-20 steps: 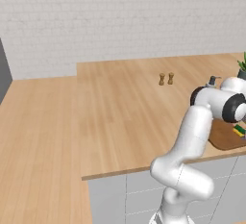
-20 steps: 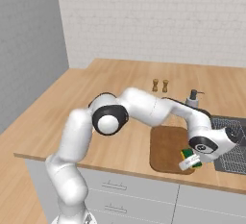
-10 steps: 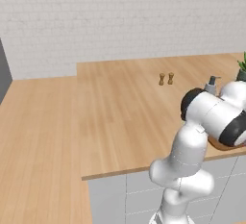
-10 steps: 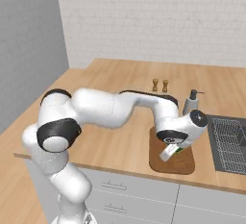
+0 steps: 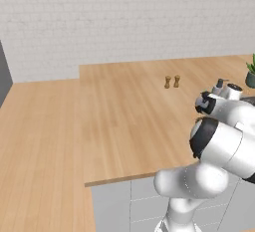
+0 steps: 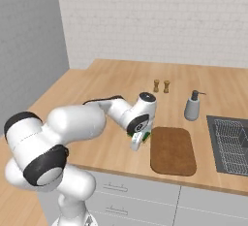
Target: Pick up the sponge from the counter and clean the cutting board by briefly scrubbing or pressing down on the cutting board. Once finished, release the sponge.
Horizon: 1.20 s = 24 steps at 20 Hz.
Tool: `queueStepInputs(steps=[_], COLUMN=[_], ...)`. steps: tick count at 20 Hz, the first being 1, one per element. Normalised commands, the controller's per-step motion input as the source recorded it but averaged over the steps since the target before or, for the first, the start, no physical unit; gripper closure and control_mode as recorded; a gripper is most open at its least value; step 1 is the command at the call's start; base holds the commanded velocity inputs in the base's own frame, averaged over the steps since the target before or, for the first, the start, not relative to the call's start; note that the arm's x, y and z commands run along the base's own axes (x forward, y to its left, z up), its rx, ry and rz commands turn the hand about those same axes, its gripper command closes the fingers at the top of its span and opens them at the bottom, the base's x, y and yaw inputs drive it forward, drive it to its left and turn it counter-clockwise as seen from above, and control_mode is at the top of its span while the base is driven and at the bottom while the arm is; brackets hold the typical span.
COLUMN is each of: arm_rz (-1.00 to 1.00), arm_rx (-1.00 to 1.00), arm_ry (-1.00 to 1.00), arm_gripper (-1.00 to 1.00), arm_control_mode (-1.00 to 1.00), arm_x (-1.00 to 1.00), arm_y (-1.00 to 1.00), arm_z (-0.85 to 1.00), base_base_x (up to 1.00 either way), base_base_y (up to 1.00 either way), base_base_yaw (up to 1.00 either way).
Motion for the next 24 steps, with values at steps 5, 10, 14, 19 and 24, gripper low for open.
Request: queueStepInputs(steps=[5,10,14,19,24], arm_rz=[0.44,0.27,0.0,0.0,0.01], arm_rx=[-0.05,-0.01,0.0,-0.02,-0.03], arm_ry=[0.13,0.02,-0.03,-0.01,-0.01], arm_gripper=[1.0,1.0,-1.0,-1.0,-1.0], arm_control_mode=[-1.0,-1.0,-1.0,-1.0,-1.0], arm_x=[0.4,0.2,0.21,0.37,0.18], arm_y=[0.97,0.6,0.05,0.0,0.0], arm_z=[0.09,-0.14,-0.75,-0.31,0.38], base_base_x=[0.0,0.0,0.0,0.0,0.0], base_base_y=[0.0,0.0,0.0,0.0,0.0], base_base_yaw=[0.0,0.0,0.0,0.0,0.0])
